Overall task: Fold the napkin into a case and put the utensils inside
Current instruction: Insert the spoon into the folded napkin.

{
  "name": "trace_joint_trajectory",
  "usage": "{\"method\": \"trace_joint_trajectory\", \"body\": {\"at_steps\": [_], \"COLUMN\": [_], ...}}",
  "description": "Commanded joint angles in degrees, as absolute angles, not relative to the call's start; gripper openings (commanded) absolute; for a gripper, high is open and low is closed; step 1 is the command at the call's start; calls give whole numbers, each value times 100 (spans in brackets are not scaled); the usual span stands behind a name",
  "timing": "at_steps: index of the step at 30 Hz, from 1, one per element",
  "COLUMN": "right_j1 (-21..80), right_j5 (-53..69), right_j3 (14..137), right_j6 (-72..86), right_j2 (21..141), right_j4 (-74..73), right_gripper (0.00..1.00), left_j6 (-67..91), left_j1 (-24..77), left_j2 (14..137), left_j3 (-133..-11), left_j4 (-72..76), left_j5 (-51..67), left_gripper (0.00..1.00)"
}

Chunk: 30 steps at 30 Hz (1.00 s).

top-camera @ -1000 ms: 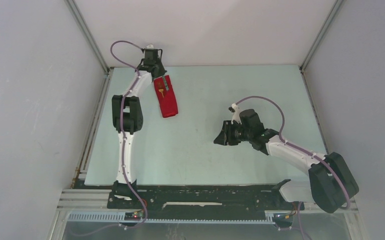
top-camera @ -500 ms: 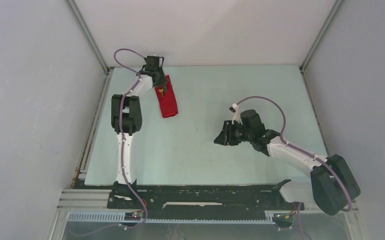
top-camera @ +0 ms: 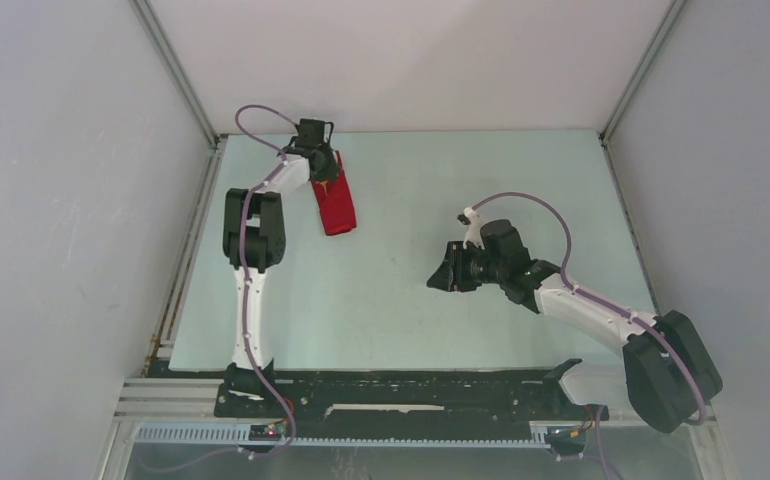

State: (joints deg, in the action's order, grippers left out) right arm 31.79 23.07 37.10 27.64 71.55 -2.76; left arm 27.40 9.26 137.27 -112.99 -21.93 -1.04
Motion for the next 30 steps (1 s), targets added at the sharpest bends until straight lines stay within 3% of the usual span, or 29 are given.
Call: {"method": "trace_joint_trajectory", "body": {"at_steps": [1,6,20,30], "right_j1": [3235,3265,3287,3161], "right_j5": [2276,2261,2206,2196], "right_j3": [3682,3682,3683,3767], "right_j6": [2837,2835,2829,2748], "right_j2": [6946,6930,6855,6473], "right_j4": [-167,-188,-238,-507], "right_gripper": [43,43,43,44], "left_j6": [2836,2898,2793,2679], "left_j1": [949,971,949,899], "left_j2": [13122,13081,13069,12450], "left_j3": [-11160,-10979,-11109,-11299], "left_j4": [-2110,-2043,-2202,-2580], "left_j5": [-44,115,18,-167], "left_gripper": [2,5,29,35]}}
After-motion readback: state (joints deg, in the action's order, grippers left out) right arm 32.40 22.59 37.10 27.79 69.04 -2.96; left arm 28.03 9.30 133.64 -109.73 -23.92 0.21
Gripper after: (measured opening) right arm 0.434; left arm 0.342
